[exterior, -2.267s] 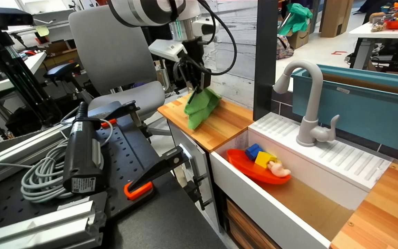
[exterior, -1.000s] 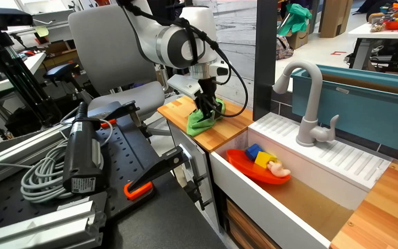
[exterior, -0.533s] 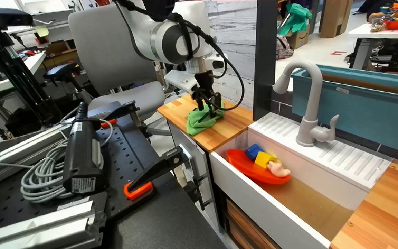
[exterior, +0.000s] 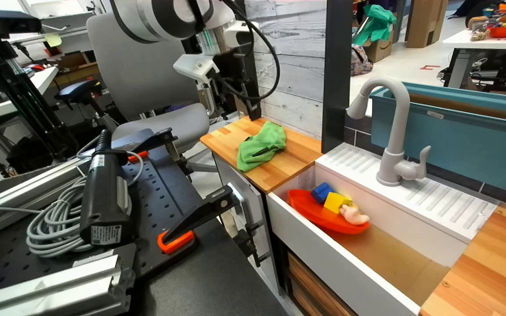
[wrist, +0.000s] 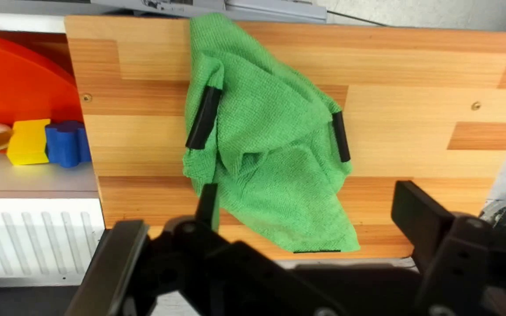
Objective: Fold the green cloth
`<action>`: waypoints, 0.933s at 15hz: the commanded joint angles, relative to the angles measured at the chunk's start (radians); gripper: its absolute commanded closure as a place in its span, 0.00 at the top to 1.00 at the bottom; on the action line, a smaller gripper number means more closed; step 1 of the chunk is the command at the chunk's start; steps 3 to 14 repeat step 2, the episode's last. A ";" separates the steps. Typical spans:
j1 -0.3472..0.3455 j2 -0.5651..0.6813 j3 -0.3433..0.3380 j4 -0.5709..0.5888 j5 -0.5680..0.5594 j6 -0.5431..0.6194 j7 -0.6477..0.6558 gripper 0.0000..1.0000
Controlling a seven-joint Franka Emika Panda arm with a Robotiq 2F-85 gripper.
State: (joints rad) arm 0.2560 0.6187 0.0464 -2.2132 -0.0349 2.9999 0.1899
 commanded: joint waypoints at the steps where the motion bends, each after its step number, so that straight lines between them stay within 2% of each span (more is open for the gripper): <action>1: 0.010 -0.030 -0.006 -0.030 0.014 -0.002 -0.010 1.00; 14: 0.012 -0.049 -0.009 -0.049 0.013 -0.002 -0.009 1.00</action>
